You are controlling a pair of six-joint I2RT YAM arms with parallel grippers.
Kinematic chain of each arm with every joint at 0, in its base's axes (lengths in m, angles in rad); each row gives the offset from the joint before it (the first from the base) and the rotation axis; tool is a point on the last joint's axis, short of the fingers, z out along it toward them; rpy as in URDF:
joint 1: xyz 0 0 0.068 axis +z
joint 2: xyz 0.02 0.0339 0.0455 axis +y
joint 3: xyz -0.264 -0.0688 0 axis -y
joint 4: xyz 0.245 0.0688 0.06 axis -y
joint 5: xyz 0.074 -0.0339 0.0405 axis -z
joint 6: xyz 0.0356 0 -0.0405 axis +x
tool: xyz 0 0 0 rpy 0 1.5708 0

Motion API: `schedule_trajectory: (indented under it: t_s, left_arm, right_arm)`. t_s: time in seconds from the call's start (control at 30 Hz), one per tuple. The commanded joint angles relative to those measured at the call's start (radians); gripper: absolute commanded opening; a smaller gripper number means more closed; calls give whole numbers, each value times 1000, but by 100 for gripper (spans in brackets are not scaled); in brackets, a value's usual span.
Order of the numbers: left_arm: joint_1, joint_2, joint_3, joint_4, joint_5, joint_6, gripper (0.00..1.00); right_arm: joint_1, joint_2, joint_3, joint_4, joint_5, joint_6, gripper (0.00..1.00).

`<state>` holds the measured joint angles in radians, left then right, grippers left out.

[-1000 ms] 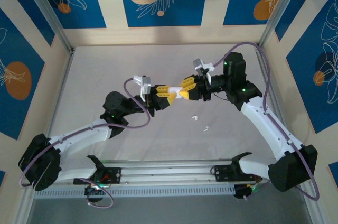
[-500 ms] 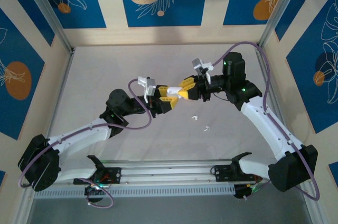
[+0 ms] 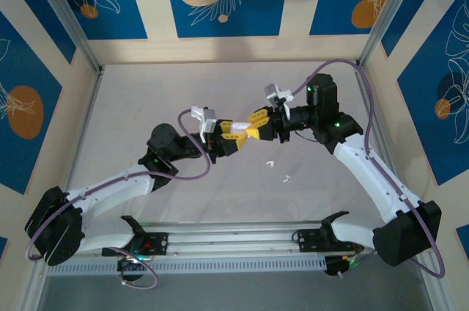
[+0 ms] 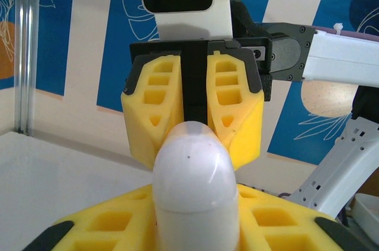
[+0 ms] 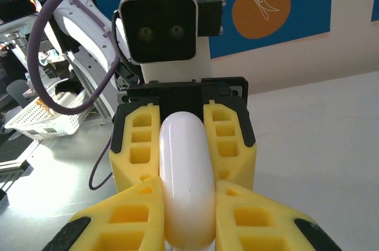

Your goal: Insert the wireless bluetooth earbuds into the charging case

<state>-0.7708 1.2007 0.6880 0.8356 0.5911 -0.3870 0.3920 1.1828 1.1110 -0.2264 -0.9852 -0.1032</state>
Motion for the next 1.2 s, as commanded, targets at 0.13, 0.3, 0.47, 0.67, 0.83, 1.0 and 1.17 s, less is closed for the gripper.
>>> schedule_trajectory:
  t_s: [0.13,0.3,0.47,0.67,0.83,1.0,1.17]
  left_arm:
    - [-5,-21,32,-8,3,25,13]
    - [-4,-26,44,-74,39,69,7]
    - [-4,-28,39,-70,44,82,6]
    - [-4,-29,29,-42,23,73,7]
    - [-5,-33,18,-29,7,66,8]
    - [-5,-33,18,-15,4,56,8]
    - [-5,-28,25,0,27,43,8]
  right_arm:
    - [16,-21,28,-64,50,-38,29]
    - [3,4,67,-77,95,47,39]
    - [-13,34,87,-83,90,86,45]
    - [-13,46,95,-90,23,60,48]
    - [0,18,80,-107,4,5,50]
    - [7,-12,56,-129,19,-45,56]
    - [15,2,56,-162,158,-70,56]
